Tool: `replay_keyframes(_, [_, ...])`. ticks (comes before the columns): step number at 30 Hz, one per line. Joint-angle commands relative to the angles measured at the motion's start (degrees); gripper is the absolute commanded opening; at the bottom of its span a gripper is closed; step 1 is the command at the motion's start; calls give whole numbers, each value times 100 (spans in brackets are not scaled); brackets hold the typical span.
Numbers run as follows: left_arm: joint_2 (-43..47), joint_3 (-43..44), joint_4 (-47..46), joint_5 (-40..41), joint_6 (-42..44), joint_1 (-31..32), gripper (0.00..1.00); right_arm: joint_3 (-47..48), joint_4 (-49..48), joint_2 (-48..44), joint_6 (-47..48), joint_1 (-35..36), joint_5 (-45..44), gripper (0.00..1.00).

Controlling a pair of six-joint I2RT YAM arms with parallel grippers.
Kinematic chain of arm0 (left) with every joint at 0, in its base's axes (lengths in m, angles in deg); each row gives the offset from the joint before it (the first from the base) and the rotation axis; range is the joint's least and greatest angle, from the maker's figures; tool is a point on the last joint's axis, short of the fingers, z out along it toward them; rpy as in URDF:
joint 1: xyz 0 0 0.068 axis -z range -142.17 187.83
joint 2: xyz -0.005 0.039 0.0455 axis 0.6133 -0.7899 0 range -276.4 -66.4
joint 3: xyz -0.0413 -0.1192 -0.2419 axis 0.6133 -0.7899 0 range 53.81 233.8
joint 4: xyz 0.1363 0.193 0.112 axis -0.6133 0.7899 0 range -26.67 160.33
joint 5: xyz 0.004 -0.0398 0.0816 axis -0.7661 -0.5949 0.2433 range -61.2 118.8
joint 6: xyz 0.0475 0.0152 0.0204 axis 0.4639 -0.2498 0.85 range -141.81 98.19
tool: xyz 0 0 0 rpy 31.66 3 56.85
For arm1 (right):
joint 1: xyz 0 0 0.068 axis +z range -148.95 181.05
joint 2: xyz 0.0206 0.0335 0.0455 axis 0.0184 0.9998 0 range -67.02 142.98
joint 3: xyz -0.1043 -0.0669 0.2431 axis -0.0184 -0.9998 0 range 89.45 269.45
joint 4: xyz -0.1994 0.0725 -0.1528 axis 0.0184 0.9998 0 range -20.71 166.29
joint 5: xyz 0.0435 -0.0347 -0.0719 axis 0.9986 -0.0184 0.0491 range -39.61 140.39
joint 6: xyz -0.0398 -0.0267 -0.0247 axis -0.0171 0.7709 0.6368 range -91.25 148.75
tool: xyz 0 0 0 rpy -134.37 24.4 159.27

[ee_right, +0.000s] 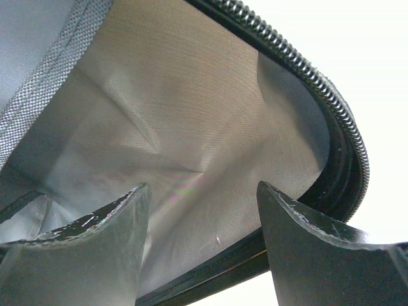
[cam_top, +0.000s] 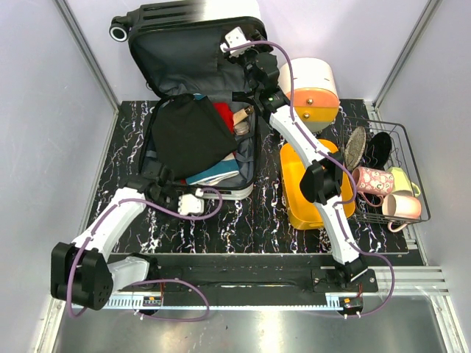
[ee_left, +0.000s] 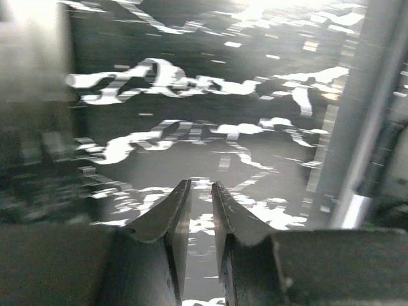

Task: Open, take out, and arrange the luggage

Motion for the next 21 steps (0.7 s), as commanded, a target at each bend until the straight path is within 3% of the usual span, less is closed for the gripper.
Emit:
replay_keyframes(1, [32, -196, 1154, -410, -83, 116, 29, 30, -450, -310, 25, -218, -261, 75])
replay_keyframes(4, [23, 199, 1188, -366, -215, 116, 42, -41, -441, -345, -1, -218, -252, 75])
replay_keyframes(11, [6, 2140, 1752, -928, -233, 116, 71, -234, -441, -468, -36, -227, -200, 76])
replay_keyframes(15, [-327, 2196, 1383, -806, -216, 116, 83, -216, -467, -442, -28, -227, -200, 77])
replay_keyframes(21, [-872, 1923, 531, -727, -171, 116, 88, -234, -485, -442, -19, -227, -209, 78])
